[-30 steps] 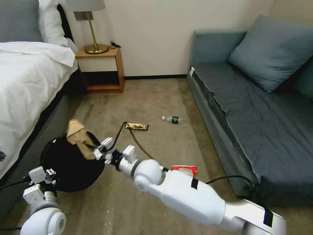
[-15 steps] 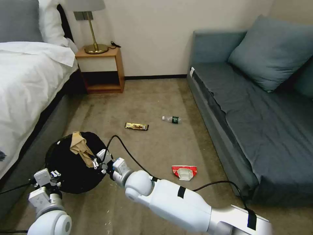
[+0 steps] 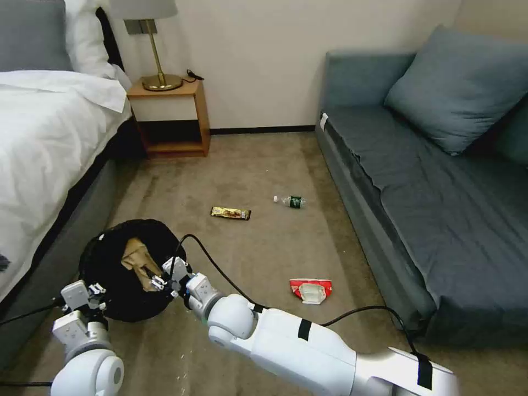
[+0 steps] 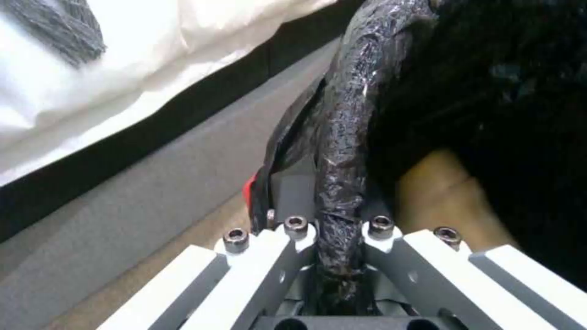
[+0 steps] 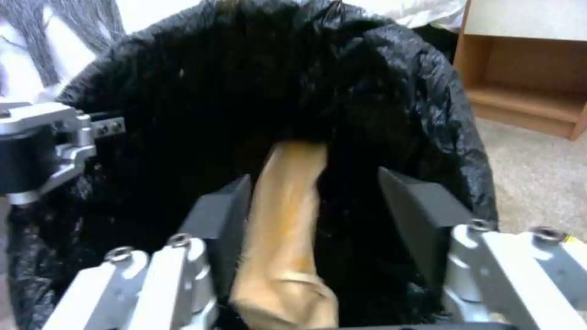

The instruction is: Pick up the trash bin, then pick up the garbage on the floor and place it into the trash bin.

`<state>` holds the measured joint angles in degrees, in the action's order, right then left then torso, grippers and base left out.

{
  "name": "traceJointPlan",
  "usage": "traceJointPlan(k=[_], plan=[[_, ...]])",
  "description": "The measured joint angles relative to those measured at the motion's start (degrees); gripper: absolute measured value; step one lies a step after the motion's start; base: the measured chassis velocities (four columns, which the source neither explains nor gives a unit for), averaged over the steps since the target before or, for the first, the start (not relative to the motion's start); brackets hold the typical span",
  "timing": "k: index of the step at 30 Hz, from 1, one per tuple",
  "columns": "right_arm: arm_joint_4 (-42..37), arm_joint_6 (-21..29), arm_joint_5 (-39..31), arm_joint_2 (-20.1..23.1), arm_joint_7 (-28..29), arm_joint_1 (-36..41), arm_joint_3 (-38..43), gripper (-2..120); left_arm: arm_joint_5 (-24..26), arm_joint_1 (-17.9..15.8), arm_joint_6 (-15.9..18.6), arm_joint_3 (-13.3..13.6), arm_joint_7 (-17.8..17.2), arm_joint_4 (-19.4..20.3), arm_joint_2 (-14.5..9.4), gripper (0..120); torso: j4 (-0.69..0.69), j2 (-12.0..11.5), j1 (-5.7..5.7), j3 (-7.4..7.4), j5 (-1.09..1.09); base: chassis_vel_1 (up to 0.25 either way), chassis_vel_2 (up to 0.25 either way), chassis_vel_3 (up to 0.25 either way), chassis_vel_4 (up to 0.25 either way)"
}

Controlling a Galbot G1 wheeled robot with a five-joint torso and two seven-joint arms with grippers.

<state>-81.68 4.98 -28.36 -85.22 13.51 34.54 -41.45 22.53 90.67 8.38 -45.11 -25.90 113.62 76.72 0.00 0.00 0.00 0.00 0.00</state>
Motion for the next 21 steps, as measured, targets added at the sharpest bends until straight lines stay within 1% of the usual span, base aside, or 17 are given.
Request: traceJointPlan(k=[1,2,3,6,7,10,12,13,16,17,18,20,21], plan=[[-0.7,-0.2,-0.4,0.5,0.1,0.0,0.0,67,0.1,-0.2,0.0,0.0,0.0,-0.3,-0.1,3,0.0,0.0,0.0,0.0,0.0,0.0,0.0,0.0,0.0],[-0.7,-0.2,-0.4,0.5,0.1,0.0,0.0,67,0.1,-0.2,0.0,0.0,0.0,-0.3,-0.1,3,0.0,0.0,0.0,0.0,0.0,0.0,0.0,0.0,0.0],[-1.5,-0.1,-1.1,1.2,-0.2,0.1,0.2,72,0.1,-0.4,0.0,0.0,0.0,-0.6,-0.1,3,0.0,0.0,0.0,0.0,0.0,0.0,0.0,0.0,0.0],[-4.2,2.3,-3.4,4.0,-3.2,0.4,1.6,85,0.1,-0.7,0.0,0.0,0.0,-0.9,-0.4,3,0.0,0.0,0.0,0.0,0.0,0.0,0.0,0.0,0.0],[-4.2,2.3,-3.4,4.0,-3.2,0.4,1.6,85,0.1,-0.7,0.0,0.0,0.0,-0.9,-0.4,3,0.0,0.0,0.0,0.0,0.0,0.0,0.0,0.0,0.0],[-4.6,3.2,-3.3,7.0,-3.6,0.4,2.8,97,0.1,-1.1,-0.1,0.0,0.0,-1.4,-0.8,3,0.0,0.0,0.0,0.0,0.01,0.0,0.0,0.0,0.0],[-4.6,4.5,-3.1,9.2,-3.7,0.4,3.7,99,0.1,-1.5,-0.2,0.0,0.0,-1.7,-0.9,3,0.0,0.0,0.0,0.0,0.01,0.0,0.0,0.0,0.0],[-4.6,4.5,-3.1,9.2,-3.7,0.4,3.7,99,0.1,-1.5,-0.2,0.0,0.0,-1.7,-0.9,3,0.0,0.0,0.0,0.0,0.01,0.0,0.0,0.0,0.0],[-3.6,6.9,-1.3,14.7,-5.7,0.5,5.4,100,0.1,-1.9,-0.2,0.0,0.0,-2.0,-1.0,3,-0.01,0.0,0.0,0.0,0.02,0.0,0.0,0.0,0.0],[-3.6,6.9,-1.3,14.7,-5.7,0.5,5.4,100,0.1,-1.9,-0.2,0.0,0.0,-2.0,-1.0,3,-0.01,0.0,0.0,0.0,0.02,0.0,0.0,0.0,0.0],[-2.5,7.6,0.0,16.7,-7.9,0.9,6.6,100,0.1,-2.1,-0.2,0.1,0.0,-2.1,-1.0,3,-0.01,0.0,0.0,0.0,0.03,0.0,0.0,0.0,0.0],[-0.3,7.9,2.5,18.7,-10.9,1.6,8.6,100,0.1,-2.3,-0.2,0.1,0.0,-2.1,-1.0,3,-0.01,0.0,0.0,0.0,0.02,0.0,0.0,0.0,0.0],[1.8,7.9,5.0,19.8,-13.2,2.3,10.3,100,0.1,-2.3,-0.2,0.2,0.0,-2.1,-1.0,3,-0.02,0.0,0.0,0.0,0.03,0.0,0.0,0.0,0.0]])
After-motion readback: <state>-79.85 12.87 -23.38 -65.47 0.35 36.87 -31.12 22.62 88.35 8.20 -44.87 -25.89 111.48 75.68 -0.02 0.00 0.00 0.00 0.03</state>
